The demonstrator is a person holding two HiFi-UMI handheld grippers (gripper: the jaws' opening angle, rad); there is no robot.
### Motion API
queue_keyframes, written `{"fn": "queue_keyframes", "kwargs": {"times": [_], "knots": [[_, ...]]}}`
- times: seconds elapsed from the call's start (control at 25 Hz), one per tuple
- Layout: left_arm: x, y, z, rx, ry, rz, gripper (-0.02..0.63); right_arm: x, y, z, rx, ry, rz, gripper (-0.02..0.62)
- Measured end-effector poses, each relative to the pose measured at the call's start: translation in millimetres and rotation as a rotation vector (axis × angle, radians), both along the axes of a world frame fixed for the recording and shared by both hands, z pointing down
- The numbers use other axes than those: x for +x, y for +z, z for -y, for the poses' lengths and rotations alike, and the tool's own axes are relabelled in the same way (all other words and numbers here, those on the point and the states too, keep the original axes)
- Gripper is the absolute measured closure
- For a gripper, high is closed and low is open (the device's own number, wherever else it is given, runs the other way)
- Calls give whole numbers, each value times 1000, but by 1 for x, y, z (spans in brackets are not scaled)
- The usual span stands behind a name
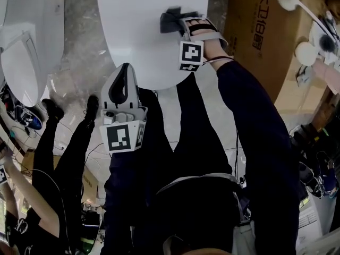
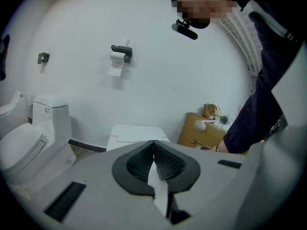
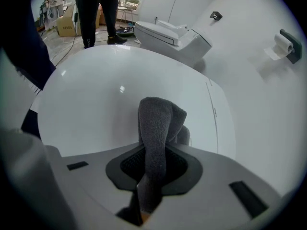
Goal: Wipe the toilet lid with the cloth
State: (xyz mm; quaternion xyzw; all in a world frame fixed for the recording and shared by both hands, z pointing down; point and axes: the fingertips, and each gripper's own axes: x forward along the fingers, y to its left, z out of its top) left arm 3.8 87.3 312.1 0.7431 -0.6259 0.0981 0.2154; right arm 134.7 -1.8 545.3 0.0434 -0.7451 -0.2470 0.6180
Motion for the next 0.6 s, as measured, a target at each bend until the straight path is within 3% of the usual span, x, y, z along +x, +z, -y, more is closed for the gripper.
{"fn": "queue_keyframes", "kwargs": {"times": [0.2,0.6], "knots": [[-5,2,-15,7,5,-2,591,7,4,-74,-36,18,4,522],[10,-8,-18,42,38,-17,591,32,14,-223,-223,-10,-37,522]]}}
